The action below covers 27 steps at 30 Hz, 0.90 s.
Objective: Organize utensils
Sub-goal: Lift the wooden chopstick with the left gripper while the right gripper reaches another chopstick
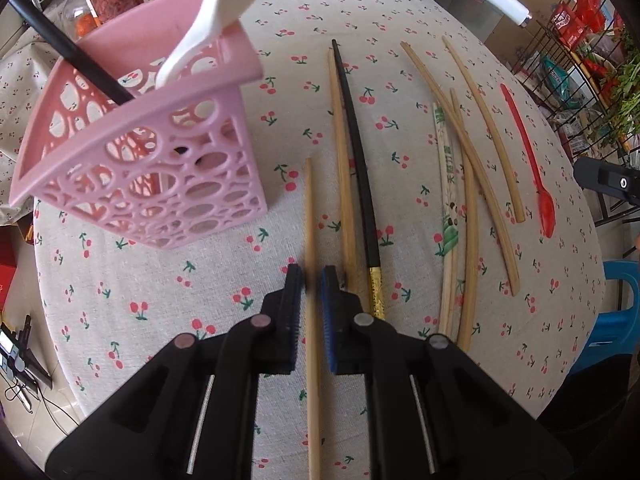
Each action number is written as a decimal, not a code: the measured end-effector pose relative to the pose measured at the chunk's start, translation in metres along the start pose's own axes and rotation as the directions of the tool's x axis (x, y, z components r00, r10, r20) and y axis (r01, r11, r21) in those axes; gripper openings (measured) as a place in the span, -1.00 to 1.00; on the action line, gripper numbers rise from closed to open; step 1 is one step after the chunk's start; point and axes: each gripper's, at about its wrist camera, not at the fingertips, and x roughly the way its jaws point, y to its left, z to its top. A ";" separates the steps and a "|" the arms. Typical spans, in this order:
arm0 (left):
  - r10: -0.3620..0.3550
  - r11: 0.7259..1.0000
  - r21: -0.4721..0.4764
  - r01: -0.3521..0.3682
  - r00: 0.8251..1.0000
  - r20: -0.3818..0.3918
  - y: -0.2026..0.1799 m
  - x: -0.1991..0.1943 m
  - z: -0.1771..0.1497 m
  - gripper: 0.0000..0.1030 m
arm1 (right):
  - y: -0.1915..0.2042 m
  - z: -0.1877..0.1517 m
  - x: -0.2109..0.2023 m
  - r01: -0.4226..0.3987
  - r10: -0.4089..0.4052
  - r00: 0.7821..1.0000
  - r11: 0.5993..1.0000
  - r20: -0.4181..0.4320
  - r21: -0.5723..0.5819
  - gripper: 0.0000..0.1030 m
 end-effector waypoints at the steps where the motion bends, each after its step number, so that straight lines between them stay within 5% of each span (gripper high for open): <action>1: 0.008 1.000 0.002 -0.008 1.000 0.002 -0.001 0.000 0.000 -0.75 | -0.001 0.001 0.000 0.003 -0.003 1.000 1.000 0.000 0.003 0.78; 6: 0.035 0.999 0.023 -0.036 0.999 0.012 -0.009 -0.003 0.003 -0.86 | -0.010 0.006 0.001 0.014 -0.014 1.000 0.999 0.012 0.039 0.78; 17: -0.070 0.997 0.057 0.058 0.969 0.235 -0.011 -0.092 -0.018 -0.86 | -0.013 0.045 0.021 0.052 -0.055 0.996 0.998 0.076 0.046 0.74; 21: -0.095 0.995 0.063 0.080 0.953 0.289 -0.010 -0.113 -0.022 -0.86 | -0.004 0.061 0.040 0.063 -0.064 0.995 0.998 0.071 0.027 0.36; 27: -0.102 0.994 0.065 0.087 0.950 0.296 -0.004 -0.117 -0.027 -0.86 | 0.004 0.079 0.074 0.173 -0.173 0.985 0.985 0.017 0.013 -0.15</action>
